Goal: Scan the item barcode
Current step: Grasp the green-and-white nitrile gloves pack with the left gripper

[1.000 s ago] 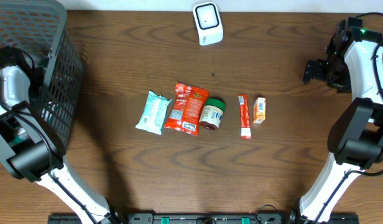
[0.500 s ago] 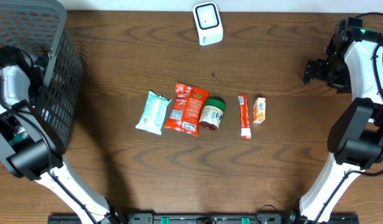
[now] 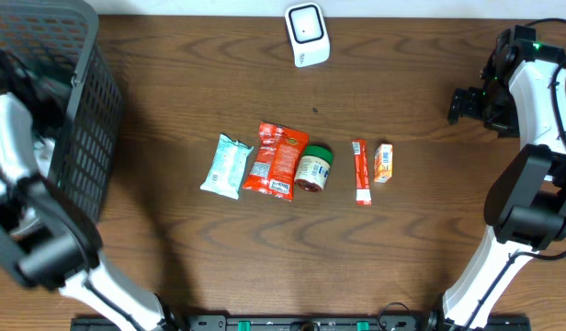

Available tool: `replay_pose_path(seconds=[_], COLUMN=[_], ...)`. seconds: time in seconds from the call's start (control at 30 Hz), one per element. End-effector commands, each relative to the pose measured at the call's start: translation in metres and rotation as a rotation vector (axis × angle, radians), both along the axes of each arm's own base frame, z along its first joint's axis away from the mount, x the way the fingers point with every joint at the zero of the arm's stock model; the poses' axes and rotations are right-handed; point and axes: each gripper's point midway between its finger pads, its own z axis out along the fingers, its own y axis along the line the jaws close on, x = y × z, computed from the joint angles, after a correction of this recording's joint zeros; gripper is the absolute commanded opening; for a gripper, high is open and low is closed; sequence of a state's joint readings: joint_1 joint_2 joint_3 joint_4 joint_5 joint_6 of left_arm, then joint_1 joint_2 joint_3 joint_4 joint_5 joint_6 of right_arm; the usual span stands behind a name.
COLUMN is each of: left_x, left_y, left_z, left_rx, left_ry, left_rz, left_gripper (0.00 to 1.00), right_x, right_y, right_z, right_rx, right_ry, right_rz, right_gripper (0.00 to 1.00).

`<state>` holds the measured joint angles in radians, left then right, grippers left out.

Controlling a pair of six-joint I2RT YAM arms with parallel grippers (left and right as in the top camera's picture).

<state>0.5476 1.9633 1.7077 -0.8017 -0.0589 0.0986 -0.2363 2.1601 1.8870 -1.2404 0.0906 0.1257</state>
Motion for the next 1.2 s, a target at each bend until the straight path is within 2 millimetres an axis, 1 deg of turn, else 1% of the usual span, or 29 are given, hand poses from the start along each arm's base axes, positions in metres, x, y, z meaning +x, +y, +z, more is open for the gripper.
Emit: replay_pose_path(seconds=[0.0, 0.03, 0.1, 0.17, 0.23, 0.3, 0.33, 0.4, 0.47, 0.5, 0.53, 0.57, 0.6, 0.73, 0.83, 0.93, 0.97, 1.07, 1.17], left_x=[-0.009, -0.011, -0.020, -0.031, -0.045, -0.058, -0.063, -0.074, -0.082, -0.086, -0.089, -0.094, -0.096, -0.099, -0.095, -0.089, -0.086, -0.077, -0.066], left_y=[0.004, 0.003, -0.003, -0.012, -0.025, -0.040, -0.048, -0.071, -0.096, -0.112, -0.128, -0.159, -0.174, -0.217, -0.248, -0.276, -0.284, -0.304, -0.321], left_z=[0.137, 0.153, 0.199, 0.236, 0.271, 0.299, 0.309, 0.329, 0.338, 0.340, 0.340, 0.334, 0.328, 0.300, 0.271, 0.235, 0.220, 0.177, 0.130], left_rx=[0.193, 0.214, 0.272, 0.320, 0.353, 0.356, 0.356, 0.348, 0.332, 0.304, 0.262, 0.191, 0.163, 0.072, 0.013, -0.038, -0.052, -0.064, -0.070], left_ry=[-0.292, -0.329, -0.444, -0.533, -0.623, -0.714, -0.747, -0.809, -0.833, -0.846, -0.855, -0.847, -0.829, -0.734, -0.637, -0.511, -0.459, -0.320, -0.179], left_rz=[0.071, 0.072, 0.077, 0.073, 0.076, 0.093, 0.093, 0.068, 0.019, -0.005, -0.022, -0.075, -0.106, -0.172, -0.244, -0.299, -0.311, -0.346, -0.375], left_gripper=[0.07, 0.07, 0.07, 0.07, 0.07, 0.07, 0.07, 0.07, 0.07, 0.07, 0.07, 0.07, 0.07, 0.07, 0.07, 0.07, 0.07, 0.07, 0.07], right_x=[0.004, 0.004, 0.004, 0.004, 0.004, 0.004, 0.004, 0.004, 0.004, 0.004, 0.004, 0.004, 0.004, 0.004, 0.004, 0.004, 0.004, 0.004, 0.004], right_y=[-0.003, -0.003, -0.003, -0.003, -0.003, -0.003, -0.003, -0.003, -0.003, -0.003, -0.003, -0.003, -0.003, -0.003, -0.003, -0.003, -0.003, -0.003, -0.003], right_z=[0.016, 0.016, 0.016, 0.016, 0.016, 0.016, 0.016, 0.016, 0.016, 0.016, 0.016, 0.016, 0.016, 0.016, 0.016, 0.016, 0.016, 0.016, 0.016], right_rx=[-0.018, -0.018, -0.018, -0.018, -0.018, -0.018, -0.018, -0.018, -0.018, -0.018, -0.018, -0.018, -0.018, -0.018, -0.018, -0.018, -0.018, -0.018, -0.018], right_ry=[-0.041, -0.041, -0.041, -0.041, -0.041, -0.040, -0.041, -0.040, -0.041, -0.041, -0.041, -0.040, -0.040, -0.040, -0.041, -0.041, -0.041, -0.040, -0.041], right_rz=[-0.014, -0.014, -0.014, -0.014, -0.014, -0.014, -0.014, -0.014, -0.014, -0.014, -0.014, -0.014, -0.014, -0.014, -0.014, -0.014, -0.014, -0.014, -0.014], right_gripper=[0.99, 0.99, 0.99, 0.99, 0.99, 0.99, 0.99, 0.99, 0.99, 0.99, 0.99, 0.99, 0.99, 0.99, 0.99, 0.99, 0.99, 0.99, 0.99])
